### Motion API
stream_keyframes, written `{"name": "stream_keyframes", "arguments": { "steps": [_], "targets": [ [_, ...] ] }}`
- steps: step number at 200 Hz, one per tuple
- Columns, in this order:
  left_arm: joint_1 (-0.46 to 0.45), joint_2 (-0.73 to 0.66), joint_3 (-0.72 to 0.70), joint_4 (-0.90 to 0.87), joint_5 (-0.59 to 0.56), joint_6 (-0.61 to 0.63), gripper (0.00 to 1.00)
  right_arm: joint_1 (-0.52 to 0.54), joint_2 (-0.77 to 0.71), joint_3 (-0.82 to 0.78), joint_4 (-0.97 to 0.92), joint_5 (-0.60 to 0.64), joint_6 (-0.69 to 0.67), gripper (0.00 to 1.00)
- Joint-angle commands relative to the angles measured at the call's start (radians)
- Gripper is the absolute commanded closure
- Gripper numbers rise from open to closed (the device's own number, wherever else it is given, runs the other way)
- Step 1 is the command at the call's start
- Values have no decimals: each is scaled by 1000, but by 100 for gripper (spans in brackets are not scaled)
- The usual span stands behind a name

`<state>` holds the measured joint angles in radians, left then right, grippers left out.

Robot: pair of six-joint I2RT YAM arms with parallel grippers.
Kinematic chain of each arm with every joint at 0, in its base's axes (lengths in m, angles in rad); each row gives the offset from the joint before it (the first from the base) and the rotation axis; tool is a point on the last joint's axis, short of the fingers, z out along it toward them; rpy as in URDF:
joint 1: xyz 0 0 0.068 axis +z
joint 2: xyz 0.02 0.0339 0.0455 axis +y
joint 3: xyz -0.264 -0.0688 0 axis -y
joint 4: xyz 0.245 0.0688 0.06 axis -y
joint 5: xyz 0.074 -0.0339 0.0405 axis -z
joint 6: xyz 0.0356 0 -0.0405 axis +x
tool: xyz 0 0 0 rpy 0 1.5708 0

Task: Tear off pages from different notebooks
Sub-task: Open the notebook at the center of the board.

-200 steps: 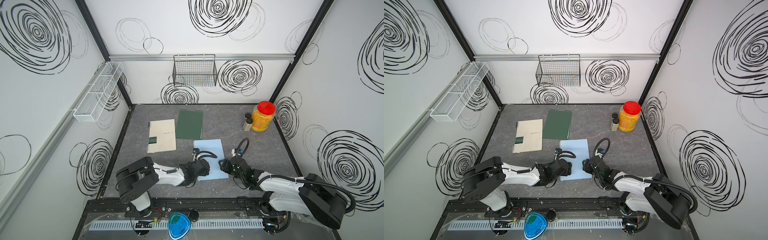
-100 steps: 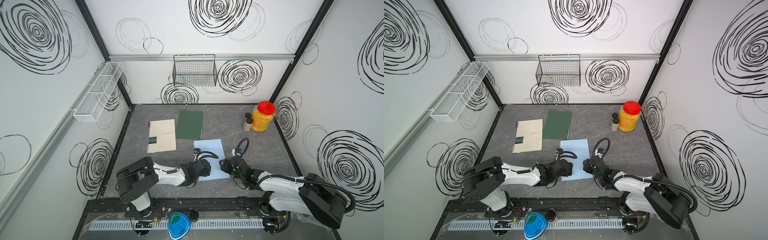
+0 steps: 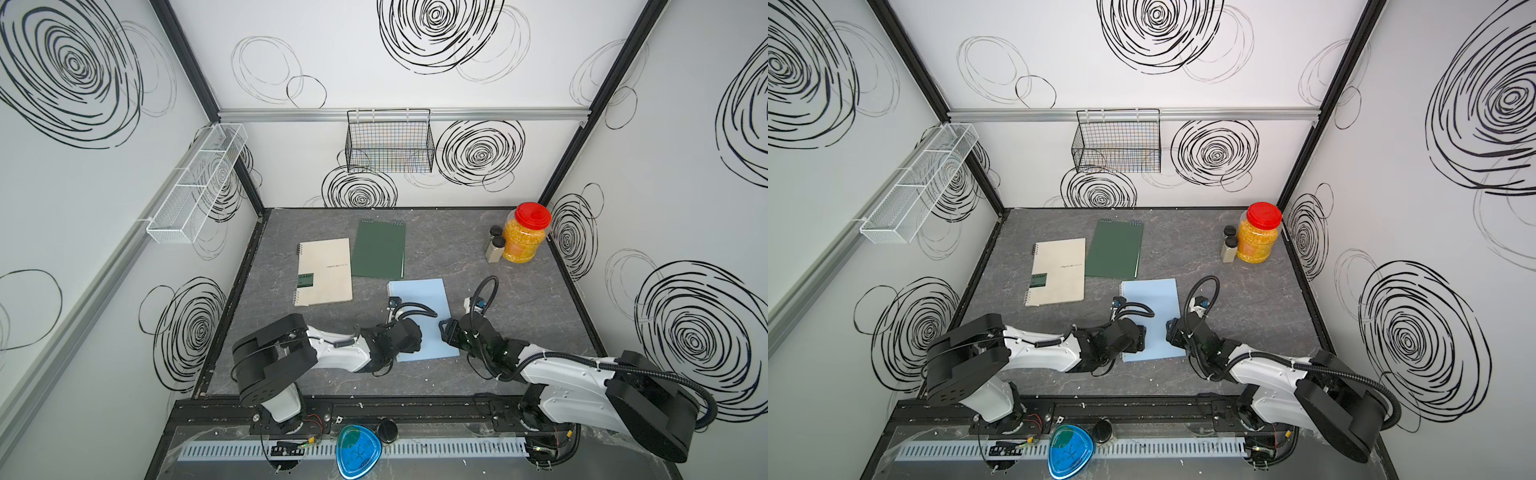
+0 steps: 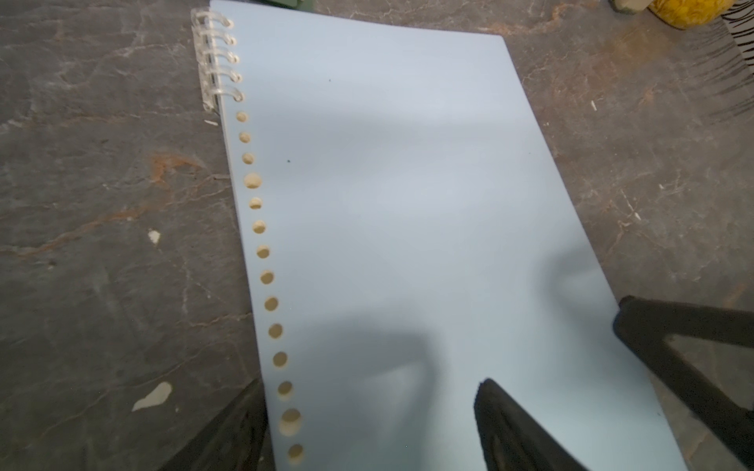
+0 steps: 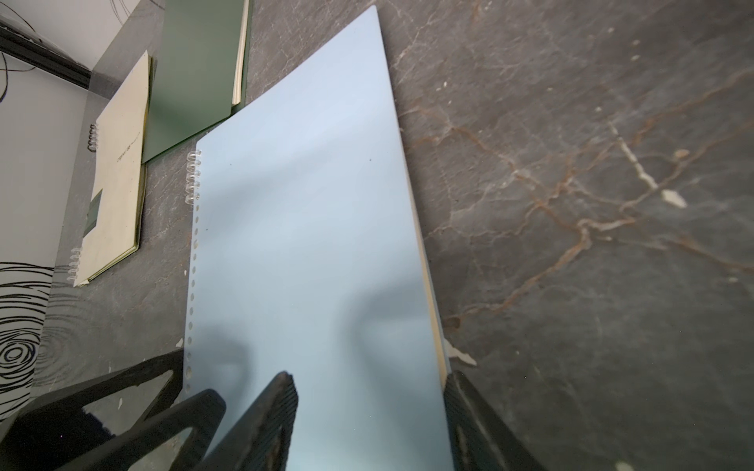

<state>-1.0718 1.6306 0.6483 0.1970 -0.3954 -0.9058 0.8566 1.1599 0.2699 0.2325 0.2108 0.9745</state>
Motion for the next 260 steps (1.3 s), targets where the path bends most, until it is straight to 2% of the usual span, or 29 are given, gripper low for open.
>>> {"name": "stream_keyframes", "arguments": {
  "steps": [1, 146, 185, 260],
  "targets": [
    [-5, -23, 4, 52, 5, 1, 18, 14, -25, 39, -13, 6, 1, 39],
    [-4, -67, -25, 62, 7, 1, 17, 21, -49, 43, -40, 31, 0, 41],
    [1, -60, -24, 73, 15, 2, 17, 22, -42, 45, -44, 45, 2, 50],
    [4, -51, -24, 85, 26, 0, 17, 23, -25, 52, -58, 72, 0, 48]
  ]
}}
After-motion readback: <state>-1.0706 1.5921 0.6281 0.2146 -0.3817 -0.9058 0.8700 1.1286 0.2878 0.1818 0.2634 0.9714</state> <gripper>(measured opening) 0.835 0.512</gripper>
